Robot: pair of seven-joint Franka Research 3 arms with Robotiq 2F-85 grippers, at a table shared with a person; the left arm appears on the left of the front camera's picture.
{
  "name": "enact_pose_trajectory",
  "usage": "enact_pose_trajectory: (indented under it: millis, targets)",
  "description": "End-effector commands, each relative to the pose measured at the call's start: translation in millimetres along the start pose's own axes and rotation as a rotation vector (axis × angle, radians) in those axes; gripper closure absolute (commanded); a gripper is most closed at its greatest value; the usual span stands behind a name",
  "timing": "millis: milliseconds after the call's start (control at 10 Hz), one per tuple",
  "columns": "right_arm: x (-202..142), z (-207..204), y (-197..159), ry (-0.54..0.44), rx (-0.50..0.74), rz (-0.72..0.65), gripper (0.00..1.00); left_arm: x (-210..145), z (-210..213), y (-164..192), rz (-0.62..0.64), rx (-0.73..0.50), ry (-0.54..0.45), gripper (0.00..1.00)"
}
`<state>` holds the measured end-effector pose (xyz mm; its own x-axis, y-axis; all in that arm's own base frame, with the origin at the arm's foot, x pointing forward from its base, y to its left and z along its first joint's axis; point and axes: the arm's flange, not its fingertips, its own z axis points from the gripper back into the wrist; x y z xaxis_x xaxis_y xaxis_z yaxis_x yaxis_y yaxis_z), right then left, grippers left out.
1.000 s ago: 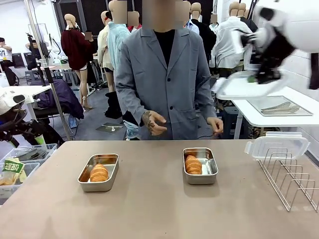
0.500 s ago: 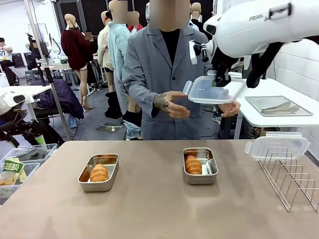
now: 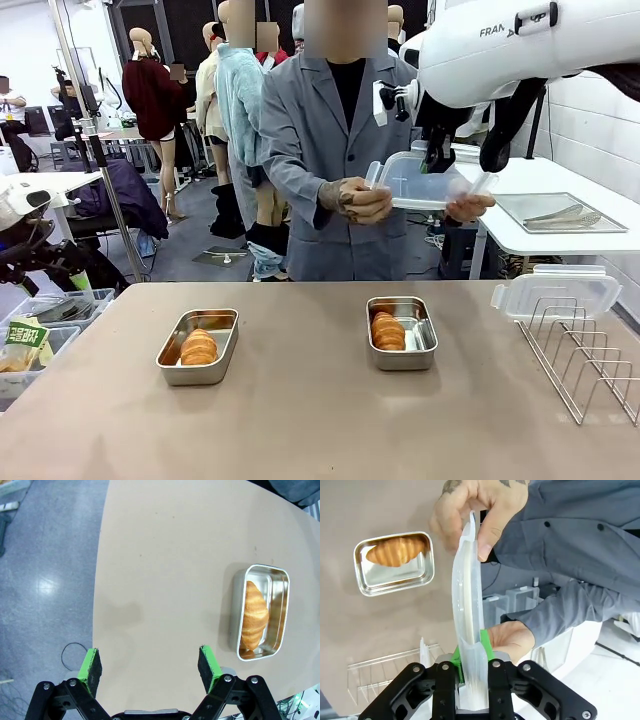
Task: Place the bread in airtight containers.
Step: Pick up one Airtight Container lid and hand it to the human.
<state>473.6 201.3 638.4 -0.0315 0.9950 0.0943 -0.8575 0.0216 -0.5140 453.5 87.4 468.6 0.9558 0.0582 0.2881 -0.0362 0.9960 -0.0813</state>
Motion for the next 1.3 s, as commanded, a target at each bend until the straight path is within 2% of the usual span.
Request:
enact_pose_trajectory:
  millis: [0, 300, 400, 500, 700, 800, 900, 1000, 1100, 1200]
  targets:
    - [-9, 14, 0, -0.007, 0.087, 0.0, 0.63, 0, 1, 0, 0.02, 0.001, -0.003, 0.0]
    - [-67, 54, 8, -0.009, 0.19, -0.019, 0.06, 0, 1, 0, 0.02, 0.001, -0.003, 0.0]
    - [-90, 60, 14, 0.005, 0.239, -0.01, 0.0, 0, 1, 0, 0.02, 0.001, -0.003, 0.0]
    - [-112, 58, 22, 0.022, 0.307, -0.016, 0.0, 0, 1, 0, 0.02, 0.001, -0.003, 0.0]
    - [-152, 25, 33, 0.083, 0.397, -0.037, 0.0, 0, 1, 0, 0.02, 0.001, -0.003, 0.0]
    - [-168, 7, 34, 0.081, 0.435, -0.101, 0.0, 0, 1, 0, 0.02, 0.001, -0.003, 0.0]
    - [-182, -10, 36, 0.105, 0.419, -0.162, 0.0, 0, 1, 0, 0.02, 0.001, -0.003, 0.0]
    - [-193, -27, 40, 0.129, 0.418, -0.152, 0.0, 0, 1, 0, 0.02, 0.001, -0.003, 0.0]
    - [-203, -43, 42, 0.16, 0.366, -0.187, 0.0, 0, 1, 0, 0.02, 0.001, -0.003, 0.0]
    - [-213, -57, 42, 0.157, 0.384, -0.184, 0.0, 0, 1, 0, 0.02, 0.001, -0.003, 0.0]
